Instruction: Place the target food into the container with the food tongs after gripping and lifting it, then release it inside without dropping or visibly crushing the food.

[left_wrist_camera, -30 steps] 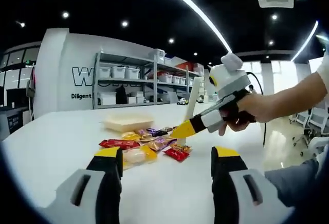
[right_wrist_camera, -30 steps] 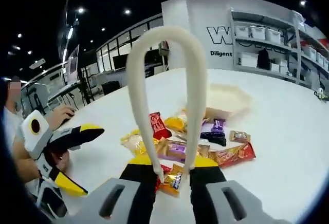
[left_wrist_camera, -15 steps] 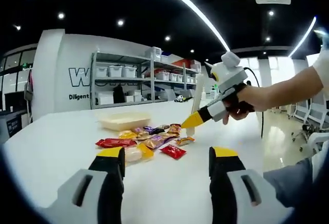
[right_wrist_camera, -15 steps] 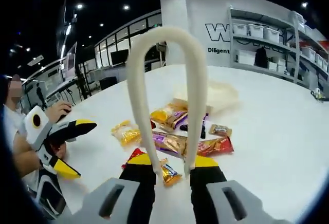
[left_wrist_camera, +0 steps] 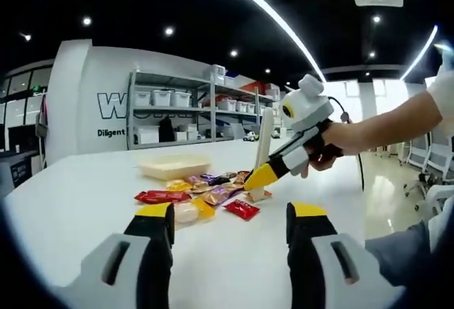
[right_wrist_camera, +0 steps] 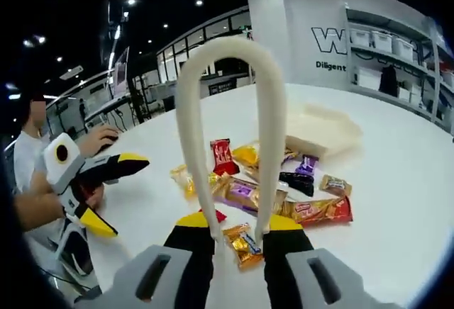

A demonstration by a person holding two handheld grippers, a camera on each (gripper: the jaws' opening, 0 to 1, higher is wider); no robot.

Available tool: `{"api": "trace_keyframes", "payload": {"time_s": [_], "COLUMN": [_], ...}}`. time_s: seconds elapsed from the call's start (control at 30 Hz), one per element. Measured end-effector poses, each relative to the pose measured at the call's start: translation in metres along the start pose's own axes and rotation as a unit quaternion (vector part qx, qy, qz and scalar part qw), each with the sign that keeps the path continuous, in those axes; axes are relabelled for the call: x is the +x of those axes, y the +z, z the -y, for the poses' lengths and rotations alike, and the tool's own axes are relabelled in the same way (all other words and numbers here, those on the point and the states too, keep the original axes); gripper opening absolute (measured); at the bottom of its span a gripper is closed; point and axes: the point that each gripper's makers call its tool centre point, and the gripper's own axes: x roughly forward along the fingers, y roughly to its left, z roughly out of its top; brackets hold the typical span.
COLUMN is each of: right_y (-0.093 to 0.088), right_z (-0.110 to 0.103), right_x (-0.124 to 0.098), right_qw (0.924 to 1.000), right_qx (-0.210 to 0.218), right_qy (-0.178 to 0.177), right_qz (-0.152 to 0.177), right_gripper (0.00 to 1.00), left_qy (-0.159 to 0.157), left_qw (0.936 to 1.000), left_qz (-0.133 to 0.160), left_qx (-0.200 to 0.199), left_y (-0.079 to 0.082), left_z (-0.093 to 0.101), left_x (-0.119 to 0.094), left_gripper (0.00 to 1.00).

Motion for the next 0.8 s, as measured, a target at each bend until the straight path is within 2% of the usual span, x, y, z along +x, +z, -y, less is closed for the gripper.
{"api": "trace_keyframes", "payload": {"time_s": [0.2, 0.37, 0.43, 0.53, 0.57, 0.67, 0.8], "right_y": [-0.002, -0.002, -0.002, -0.002, 0.001, 0.006, 0.021], "right_z": [0.002, 0.010, 0.011, 0.010, 0.009, 0.012, 0.017], "right_x": [0.001, 0.001, 0.000, -0.002, -0.003, -0.008, -0.017], "right_qw": [1.0000, 0.9996, 0.9996, 0.9986, 0.9977, 0.9979, 0.9969], "right_qx": [-0.006, 0.026, 0.022, 0.053, 0.067, 0.063, 0.072], "right_qy": [-0.002, -0.013, -0.016, -0.010, -0.001, -0.005, -0.007], "right_qz": [-0.002, -0.007, -0.006, -0.004, 0.003, 0.010, 0.031], "right_gripper": [0.19, 0.13, 0.12, 0.12, 0.12, 0.13, 0.13], "left_qy": [-0.002, -0.002, -0.003, -0.002, 0.001, 0.014, 0.009], "left_qw": [1.0000, 1.0000, 1.0000, 1.0000, 1.0000, 0.9999, 1.0000], "left_qz": [-0.004, -0.005, -0.007, -0.007, -0.005, 0.001, 0.001], "left_qx": [0.004, 0.005, 0.006, 0.006, 0.003, 0.007, -0.002], "left_y": [-0.001, -0.002, -0.003, -0.002, -0.002, 0.001, 0.001], "left_z": [0.002, 0.002, 0.002, 0.002, 0.001, -0.004, -0.003], "left_x": [0.000, 0.001, 0.001, 0.001, 0.001, 0.000, 0.001], "left_gripper": [0.62, 0.61, 0.61, 0.61, 0.61, 0.65, 0.64]}}
